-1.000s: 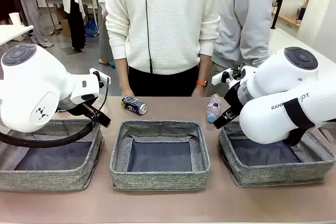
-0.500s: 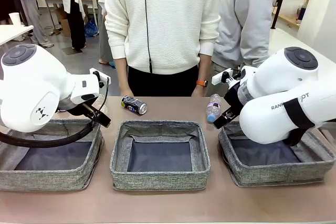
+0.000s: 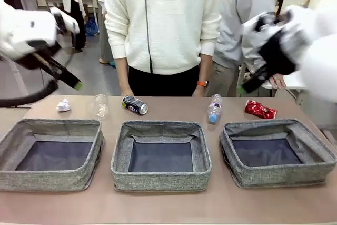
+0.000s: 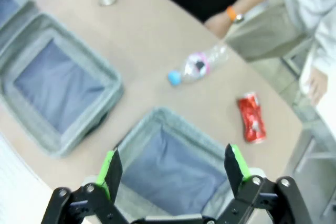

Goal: Sort the waste into the appropriate baskets.
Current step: Pick up the waste item pointed out by the person.

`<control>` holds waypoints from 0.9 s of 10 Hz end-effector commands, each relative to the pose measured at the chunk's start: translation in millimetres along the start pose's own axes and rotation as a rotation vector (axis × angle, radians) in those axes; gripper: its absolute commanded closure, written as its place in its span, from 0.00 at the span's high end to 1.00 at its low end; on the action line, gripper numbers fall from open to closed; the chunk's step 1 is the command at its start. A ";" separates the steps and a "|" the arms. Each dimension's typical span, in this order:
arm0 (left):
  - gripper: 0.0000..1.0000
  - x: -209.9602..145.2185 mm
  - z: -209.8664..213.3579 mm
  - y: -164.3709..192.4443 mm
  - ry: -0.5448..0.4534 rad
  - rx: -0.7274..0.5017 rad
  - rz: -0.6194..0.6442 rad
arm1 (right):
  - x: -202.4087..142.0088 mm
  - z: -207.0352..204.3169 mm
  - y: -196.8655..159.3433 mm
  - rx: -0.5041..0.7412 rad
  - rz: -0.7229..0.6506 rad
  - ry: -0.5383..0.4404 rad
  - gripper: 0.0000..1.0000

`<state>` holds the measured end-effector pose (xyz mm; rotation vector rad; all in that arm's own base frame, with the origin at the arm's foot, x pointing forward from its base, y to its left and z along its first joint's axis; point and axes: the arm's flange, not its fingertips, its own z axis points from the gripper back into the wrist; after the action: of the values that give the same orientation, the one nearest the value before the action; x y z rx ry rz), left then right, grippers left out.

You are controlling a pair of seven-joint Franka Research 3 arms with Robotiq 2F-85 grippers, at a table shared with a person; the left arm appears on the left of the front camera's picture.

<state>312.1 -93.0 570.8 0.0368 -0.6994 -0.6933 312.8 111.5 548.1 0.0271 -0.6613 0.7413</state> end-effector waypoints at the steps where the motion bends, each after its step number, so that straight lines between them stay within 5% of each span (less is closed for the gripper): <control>1: 1.00 -56.2 -0.3 -20.4 0.023 0.030 0.006 | -43.9 -6.6 4.1 -0.144 -0.166 0.082 1.00; 2: 1.00 0.0 0.0 0.0 0.000 0.000 0.000 | 0.0 0.0 0.0 0.000 0.000 0.000 1.00; 3: 1.00 -9.4 30.9 0.5 -0.008 0.010 0.003 | -2.4 -11.8 1.6 0.082 -0.011 0.020 1.00; 5: 1.00 -11.2 9.8 12.7 0.048 -0.170 0.095 | -22.0 -3.0 -12.7 0.222 -0.058 -0.019 1.00; 7: 1.00 -59.2 -2.8 79.6 0.022 -0.600 0.312 | -80.0 12.8 -71.9 0.646 -0.331 -0.166 1.00; 9: 1.00 -129.0 -16.8 137.8 -0.093 -0.822 0.612 | -157.9 20.4 -147.4 0.860 -0.587 -0.268 1.00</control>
<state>324.1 51.6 516.8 -0.6737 -0.5195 -0.5472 307.6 -41.4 513.2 0.7998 -0.5910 0.6140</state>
